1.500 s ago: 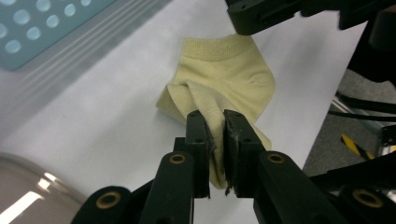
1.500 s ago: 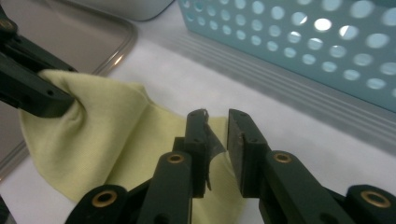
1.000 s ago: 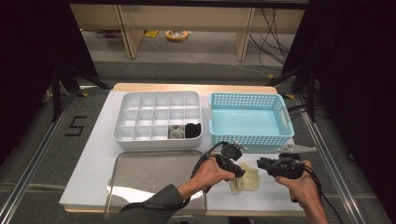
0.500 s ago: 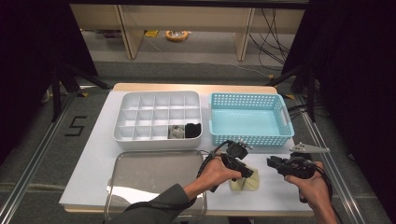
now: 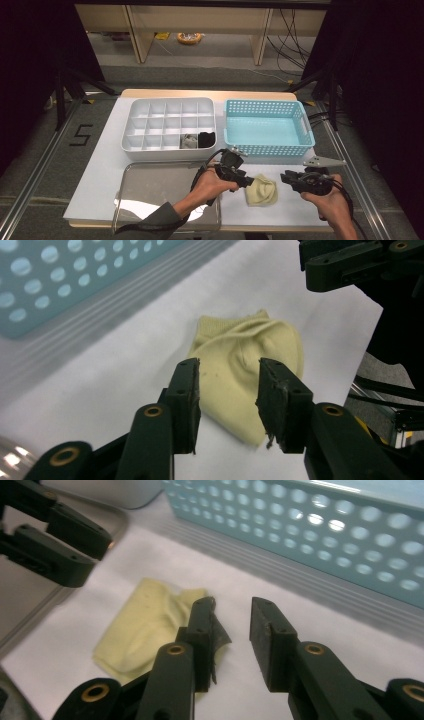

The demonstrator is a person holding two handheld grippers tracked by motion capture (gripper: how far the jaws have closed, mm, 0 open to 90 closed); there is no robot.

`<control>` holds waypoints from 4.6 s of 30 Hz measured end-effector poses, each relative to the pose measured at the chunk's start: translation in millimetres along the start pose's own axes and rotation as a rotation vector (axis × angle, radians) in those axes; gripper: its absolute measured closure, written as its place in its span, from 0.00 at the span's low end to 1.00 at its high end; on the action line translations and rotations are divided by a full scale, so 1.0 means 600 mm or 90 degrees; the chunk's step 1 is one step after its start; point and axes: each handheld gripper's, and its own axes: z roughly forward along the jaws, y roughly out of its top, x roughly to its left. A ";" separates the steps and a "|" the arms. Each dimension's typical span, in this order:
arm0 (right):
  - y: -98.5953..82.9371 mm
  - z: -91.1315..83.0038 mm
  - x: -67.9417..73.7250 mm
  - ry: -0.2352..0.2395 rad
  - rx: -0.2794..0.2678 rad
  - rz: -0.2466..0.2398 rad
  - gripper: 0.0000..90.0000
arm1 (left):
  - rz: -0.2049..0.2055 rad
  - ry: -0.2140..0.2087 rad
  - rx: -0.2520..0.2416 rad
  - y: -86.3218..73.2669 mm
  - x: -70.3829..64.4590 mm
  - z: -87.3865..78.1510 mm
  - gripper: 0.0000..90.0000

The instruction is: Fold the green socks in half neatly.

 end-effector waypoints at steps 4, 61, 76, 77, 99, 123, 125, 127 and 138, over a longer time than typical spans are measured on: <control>0.007 0.011 0.037 0.020 0.020 -0.052 0.85 | 0.027 0.000 -0.010 -0.013 -0.008 0.003 0.78; -0.026 0.058 0.026 -0.011 0.076 -0.075 0.88 | 0.076 0.017 0.011 -0.064 -0.032 0.074 0.91; -0.027 0.049 0.011 -0.009 0.068 -0.053 0.80 | -0.021 0.028 -0.015 -0.069 -0.010 0.055 0.59; -0.028 0.050 0.010 -0.013 0.060 -0.063 0.79 | -0.028 0.026 -0.017 -0.069 -0.012 0.060 0.57; -0.025 0.051 0.036 0.018 0.031 -0.056 0.78 | -0.069 0.006 -0.025 -0.071 -0.002 0.045 0.92; -0.018 0.102 0.096 0.053 0.051 -0.076 0.88 | -0.045 0.011 -0.027 -0.079 -0.007 0.017 0.91; -0.006 0.103 0.086 0.047 0.033 -0.070 0.88 | -0.044 0.012 -0.025 -0.079 -0.007 0.017 0.91; 0.004 0.109 0.079 0.049 0.043 -0.069 0.88 | -0.039 0.012 -0.027 -0.078 -0.009 0.017 0.91; 0.002 0.112 0.066 0.039 0.031 -0.059 0.89 | -0.035 0.010 -0.028 -0.075 -0.010 0.018 0.92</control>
